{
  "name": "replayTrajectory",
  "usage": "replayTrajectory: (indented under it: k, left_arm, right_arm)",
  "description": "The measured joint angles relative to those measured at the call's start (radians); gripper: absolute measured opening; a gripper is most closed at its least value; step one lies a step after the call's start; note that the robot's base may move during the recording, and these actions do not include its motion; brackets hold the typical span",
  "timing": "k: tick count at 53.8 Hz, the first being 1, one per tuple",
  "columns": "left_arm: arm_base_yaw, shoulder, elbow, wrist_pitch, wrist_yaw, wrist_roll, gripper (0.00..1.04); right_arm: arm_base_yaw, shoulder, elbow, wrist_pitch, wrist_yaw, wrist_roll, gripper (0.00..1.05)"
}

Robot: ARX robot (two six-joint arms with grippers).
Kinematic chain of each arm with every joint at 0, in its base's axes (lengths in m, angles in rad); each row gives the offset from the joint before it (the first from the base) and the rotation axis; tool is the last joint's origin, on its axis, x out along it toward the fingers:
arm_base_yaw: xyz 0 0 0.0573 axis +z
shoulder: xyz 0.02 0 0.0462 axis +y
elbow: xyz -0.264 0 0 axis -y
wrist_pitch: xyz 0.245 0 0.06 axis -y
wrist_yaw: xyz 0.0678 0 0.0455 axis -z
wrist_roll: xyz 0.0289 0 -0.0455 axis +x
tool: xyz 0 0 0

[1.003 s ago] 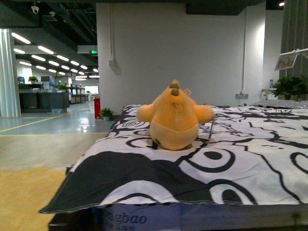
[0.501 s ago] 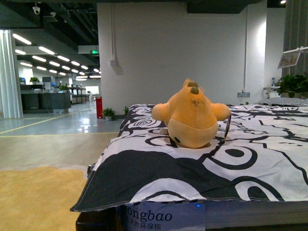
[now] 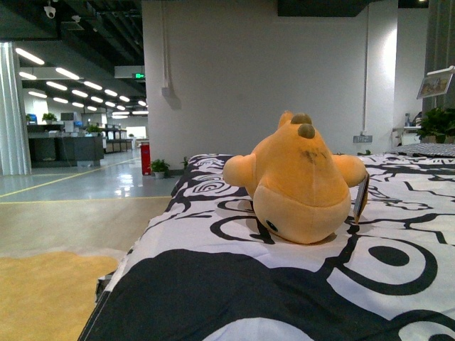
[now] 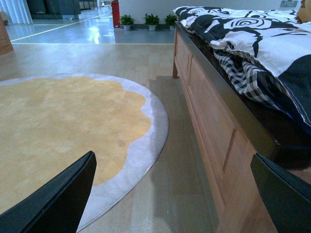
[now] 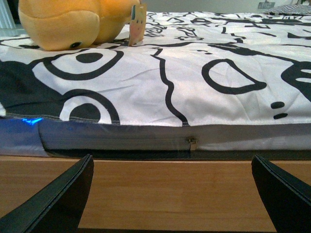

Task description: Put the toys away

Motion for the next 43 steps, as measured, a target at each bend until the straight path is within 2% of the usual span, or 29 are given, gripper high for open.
replayTrajectory:
  k: [10,15,20,32,43]
  left_arm:
    - [0.0,0.0,0.0,0.0,0.002,0.0,0.98]
    - [0.0,0.0,0.0,0.0,0.001,0.0,0.98]
    - [0.0,0.0,0.0,0.0,0.002,0.0,0.98]
    - [0.0,0.0,0.0,0.0,0.002,0.0,0.98]
    - [0.0,0.0,0.0,0.0,0.002,0.0,0.98]
  right_arm:
    - [0.001,0.0,0.0,0.0,0.008,0.002,0.98]
    - [0.076,0.023,0.0,-0.002,0.24,0.103,0.98]
    - [0.091,0.048,0.001,0.008,0.32,0.187,0.98]
    - [0.041,0.201,0.05,0.145,0.261,0.248,0.98]
    - [0.009,0.464,0.138,0.394,0.192,0.253,0.98]
